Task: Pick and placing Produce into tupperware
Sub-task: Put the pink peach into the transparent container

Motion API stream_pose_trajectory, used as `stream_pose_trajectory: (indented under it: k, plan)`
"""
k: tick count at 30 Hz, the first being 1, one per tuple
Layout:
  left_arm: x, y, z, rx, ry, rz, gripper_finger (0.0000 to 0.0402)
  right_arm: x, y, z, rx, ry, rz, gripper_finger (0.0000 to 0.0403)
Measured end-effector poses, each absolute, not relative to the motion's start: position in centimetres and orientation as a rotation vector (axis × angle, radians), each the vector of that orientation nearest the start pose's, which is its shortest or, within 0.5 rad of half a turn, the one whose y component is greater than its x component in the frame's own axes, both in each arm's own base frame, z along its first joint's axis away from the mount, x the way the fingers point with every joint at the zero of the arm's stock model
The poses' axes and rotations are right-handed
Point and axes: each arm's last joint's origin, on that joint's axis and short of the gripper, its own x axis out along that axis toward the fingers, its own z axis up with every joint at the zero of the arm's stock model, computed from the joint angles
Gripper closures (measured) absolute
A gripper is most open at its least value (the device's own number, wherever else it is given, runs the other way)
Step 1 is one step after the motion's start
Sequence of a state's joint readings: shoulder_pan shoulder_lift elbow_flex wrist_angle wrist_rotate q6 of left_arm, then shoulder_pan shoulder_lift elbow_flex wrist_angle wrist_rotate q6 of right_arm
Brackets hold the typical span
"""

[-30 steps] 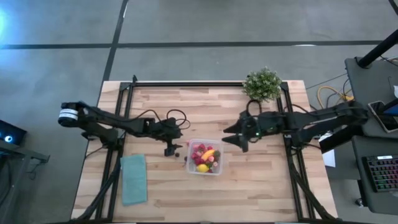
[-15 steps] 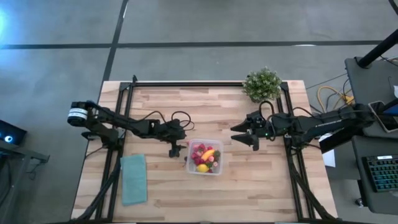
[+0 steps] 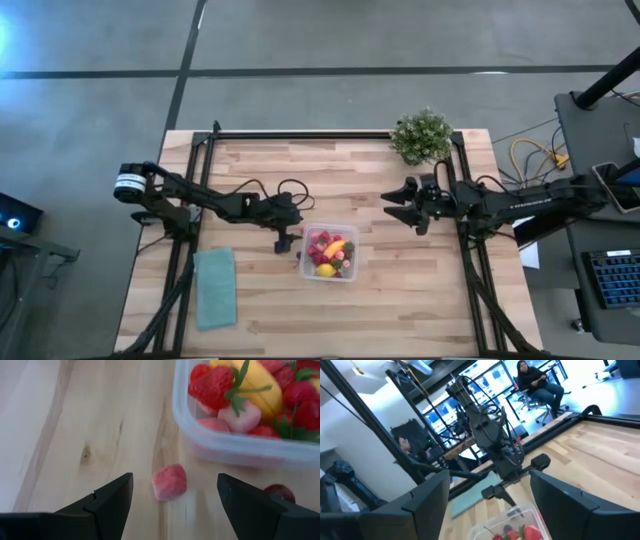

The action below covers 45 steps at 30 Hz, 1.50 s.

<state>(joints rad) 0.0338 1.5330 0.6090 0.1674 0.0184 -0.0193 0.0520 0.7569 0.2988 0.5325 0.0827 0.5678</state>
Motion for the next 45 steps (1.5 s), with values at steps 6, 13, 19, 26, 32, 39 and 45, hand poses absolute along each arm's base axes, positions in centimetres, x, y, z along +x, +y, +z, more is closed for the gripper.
stream_pose_trajectory:
  k: [6, 13, 19, 26, 32, 39, 45]
  plan:
    - [27.6, 0.9, 14.2, -0.039, 0.747, 0.019, 0.0127, 15.7, 0.6, 22.4, 0.576, -0.087, -0.004, 0.0139]
    - [27.7, 0.9, 14.1, -0.040, 0.749, 0.016, 0.0127, 14.1, 0.5, 21.0, 0.578, -0.112, 0.004, 0.0133]
    - [27.7, 0.9, 14.2, -0.040, 0.747, 0.016, 0.0127, 13.5, 0.5, 19.7, 0.600, -0.023, -0.022, 0.0133]
    - [27.7, 0.9, 14.1, -0.040, 0.748, 0.017, 0.0127, 13.2, 0.4, 20.1, 0.564, 0.126, -0.066, 0.0137]
    - [27.7, 0.9, 14.1, -0.039, 0.751, 0.017, 0.0127, 12.3, -0.2, 20.9, 0.533, 0.157, -0.056, 0.0131]
    - [27.7, 0.9, 14.1, -0.039, 0.751, 0.017, 0.0127, 11.0, -0.6, 20.8, 0.468, 0.066, -0.033, 0.0138]
    - [27.7, 0.9, 14.1, -0.040, 0.751, 0.017, 0.0127, 10.2, -0.6, 20.1, 0.465, 0.082, -0.040, 0.0137]
